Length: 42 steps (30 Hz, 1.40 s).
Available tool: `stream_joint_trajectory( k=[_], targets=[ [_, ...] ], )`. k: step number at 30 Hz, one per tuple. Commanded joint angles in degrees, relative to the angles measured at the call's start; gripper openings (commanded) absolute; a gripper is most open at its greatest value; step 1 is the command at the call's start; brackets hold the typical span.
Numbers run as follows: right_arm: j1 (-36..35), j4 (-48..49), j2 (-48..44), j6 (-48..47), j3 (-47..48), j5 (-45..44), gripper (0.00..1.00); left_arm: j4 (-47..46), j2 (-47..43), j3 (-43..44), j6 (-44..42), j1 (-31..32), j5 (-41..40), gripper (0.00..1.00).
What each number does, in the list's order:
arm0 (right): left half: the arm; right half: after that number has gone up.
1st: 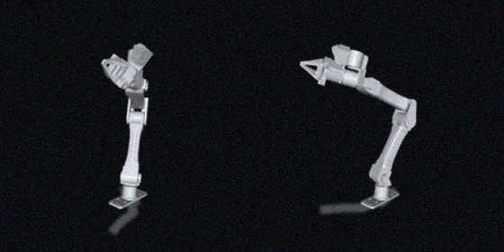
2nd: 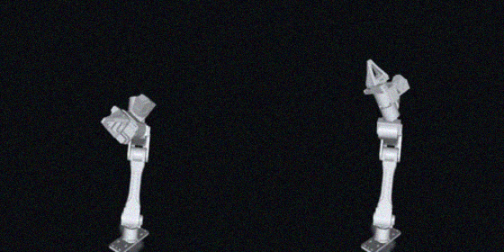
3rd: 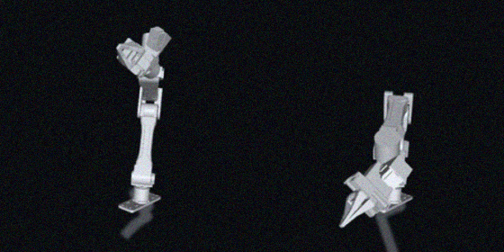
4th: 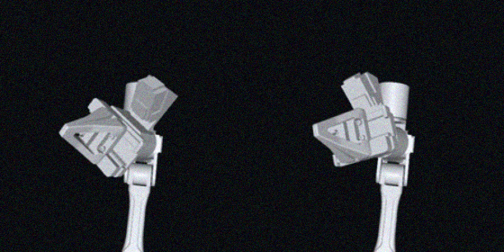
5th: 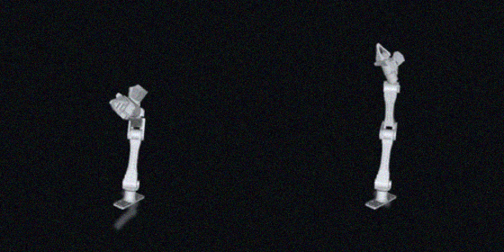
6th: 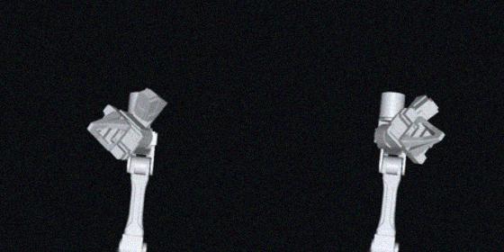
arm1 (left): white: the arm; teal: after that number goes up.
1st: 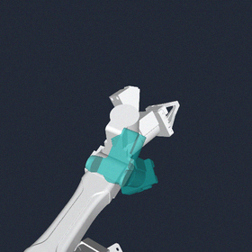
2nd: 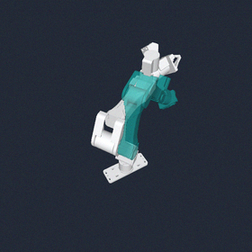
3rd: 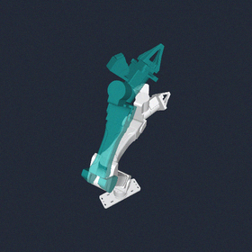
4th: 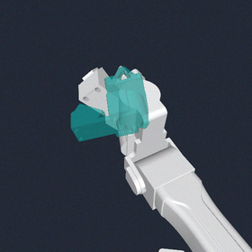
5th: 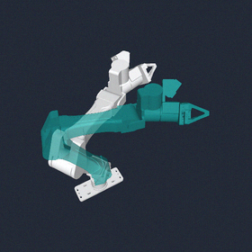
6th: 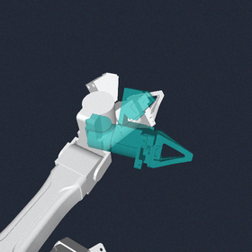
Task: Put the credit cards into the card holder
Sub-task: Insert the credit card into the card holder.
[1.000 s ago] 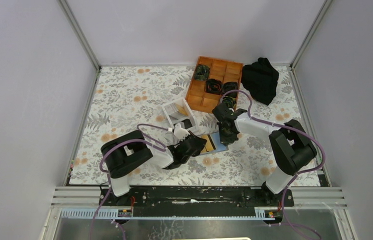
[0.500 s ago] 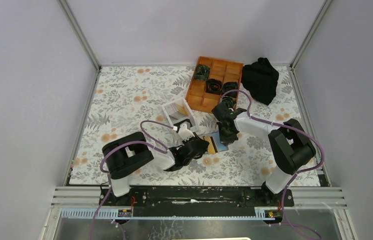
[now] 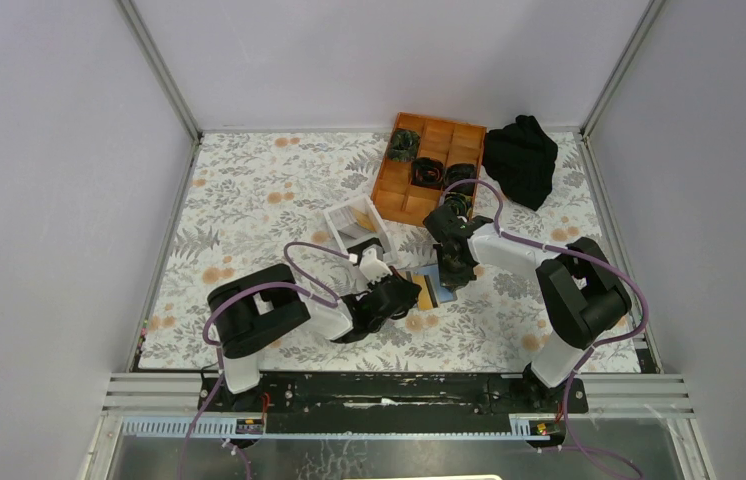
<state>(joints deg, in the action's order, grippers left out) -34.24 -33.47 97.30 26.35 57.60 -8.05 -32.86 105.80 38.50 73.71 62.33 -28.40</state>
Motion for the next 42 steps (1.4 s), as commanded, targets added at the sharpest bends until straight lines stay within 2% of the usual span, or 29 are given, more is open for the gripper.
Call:
stream_joint_trajectory(
  k=[1, 16, 34, 42],
  targets=[
    [-0.21, 0.87, 2.89, -0.23, -1.78, -0.56, 0.01, 13.98, 2.97, -1.81, 0.82, -0.03, -1.0, 0.0],
    [-0.21, 0.77, 3.12, -0.26, -2.01, -0.39, 0.01, 15.0, 1.31, -2.05, 4.22, -3.31, -3.47, 0.0],
    [-0.22, 0.88, 3.86, -0.27, -1.65, 0.21, 0.01, 7.46, 5.71, 0.44, -4.14, -3.56, 3.56, 0.0],
    [-0.21, 0.78, 3.95, -0.29, -1.57, 0.23, 0.01, 7.57, 7.48, 2.87, -6.88, -3.6, 7.06, 0.0]
  ],
)
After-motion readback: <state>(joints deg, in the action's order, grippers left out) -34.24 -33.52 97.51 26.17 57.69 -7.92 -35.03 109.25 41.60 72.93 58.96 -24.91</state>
